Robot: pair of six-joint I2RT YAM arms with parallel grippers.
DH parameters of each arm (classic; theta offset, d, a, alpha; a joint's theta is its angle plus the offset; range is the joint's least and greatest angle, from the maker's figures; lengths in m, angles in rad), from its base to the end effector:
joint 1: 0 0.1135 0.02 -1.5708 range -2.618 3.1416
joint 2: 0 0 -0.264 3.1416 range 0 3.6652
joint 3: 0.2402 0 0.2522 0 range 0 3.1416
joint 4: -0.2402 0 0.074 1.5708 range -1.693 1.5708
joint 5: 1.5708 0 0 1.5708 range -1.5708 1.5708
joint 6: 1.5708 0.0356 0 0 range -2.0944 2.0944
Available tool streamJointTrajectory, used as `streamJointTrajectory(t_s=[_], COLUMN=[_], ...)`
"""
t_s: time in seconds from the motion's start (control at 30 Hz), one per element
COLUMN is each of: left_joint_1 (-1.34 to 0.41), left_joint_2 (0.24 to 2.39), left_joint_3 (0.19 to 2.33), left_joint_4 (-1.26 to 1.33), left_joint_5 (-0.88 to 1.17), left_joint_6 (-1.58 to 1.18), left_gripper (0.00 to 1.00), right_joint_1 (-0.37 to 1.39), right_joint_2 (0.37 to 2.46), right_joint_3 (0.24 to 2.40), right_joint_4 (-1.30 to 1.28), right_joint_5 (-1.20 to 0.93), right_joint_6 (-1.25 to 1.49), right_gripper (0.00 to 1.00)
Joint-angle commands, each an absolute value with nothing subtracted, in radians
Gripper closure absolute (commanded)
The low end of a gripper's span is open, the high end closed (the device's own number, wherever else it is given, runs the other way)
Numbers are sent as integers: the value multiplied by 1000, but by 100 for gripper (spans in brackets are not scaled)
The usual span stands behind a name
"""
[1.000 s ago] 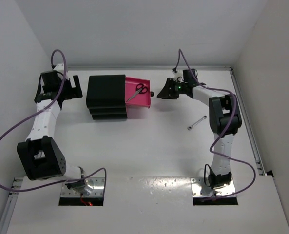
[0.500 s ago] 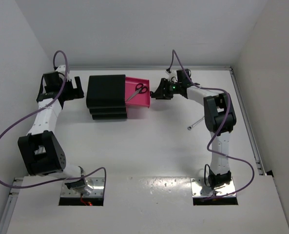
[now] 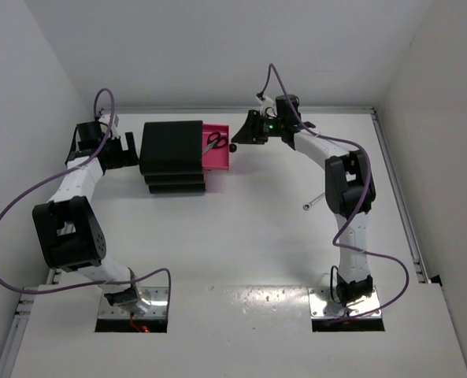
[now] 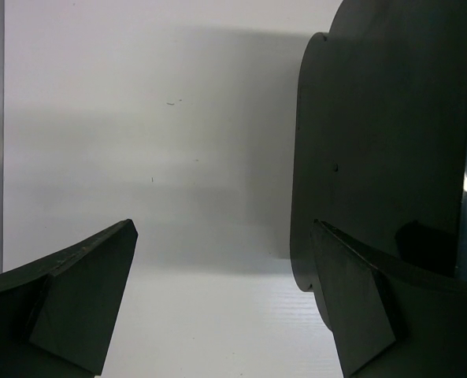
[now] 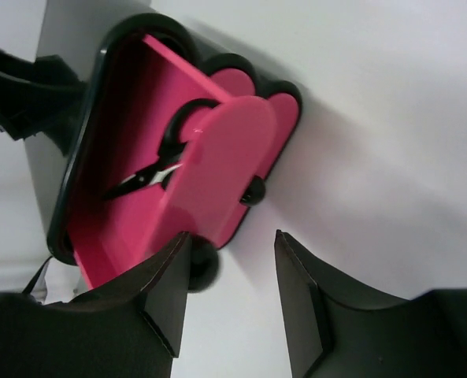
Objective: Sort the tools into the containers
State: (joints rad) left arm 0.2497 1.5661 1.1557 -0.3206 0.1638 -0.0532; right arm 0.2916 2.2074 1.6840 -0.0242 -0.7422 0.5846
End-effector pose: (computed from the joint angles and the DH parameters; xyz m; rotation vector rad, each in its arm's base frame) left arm 0.3392 0.0805 0.2619 -0.2625 2.2763 -0.0868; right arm 0.4765 0.1681 0.2031 -0.1529 2.2261 1.2874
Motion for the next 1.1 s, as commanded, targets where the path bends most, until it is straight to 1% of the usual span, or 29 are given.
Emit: streamJointTrajectory(t_s=[0.0,0.37,0.63,1.07], left_joint_1=[239,221,221,189], left_joint_2=[1574,1632,1632,1641], left_joint_3=[1167,1186,1175,1175], left_joint_4=[-290,-281,-272,-272], left_joint_5=[173,235,244,339], left_joint_6=[-32,-23,-5,44], left_gripper=[1,1,1,1], right_joint_1=[333,385,422,503], right_joint_2=[2233,2275,2293,2345], right_joint_3=[1752,1792,1830,1891], right_joint_4=[-17,3,41,74], right_joint_5=[-776,-776,-785,-804], right_joint_6=[583,572,583,606], right_gripper=[53,50,50,49])
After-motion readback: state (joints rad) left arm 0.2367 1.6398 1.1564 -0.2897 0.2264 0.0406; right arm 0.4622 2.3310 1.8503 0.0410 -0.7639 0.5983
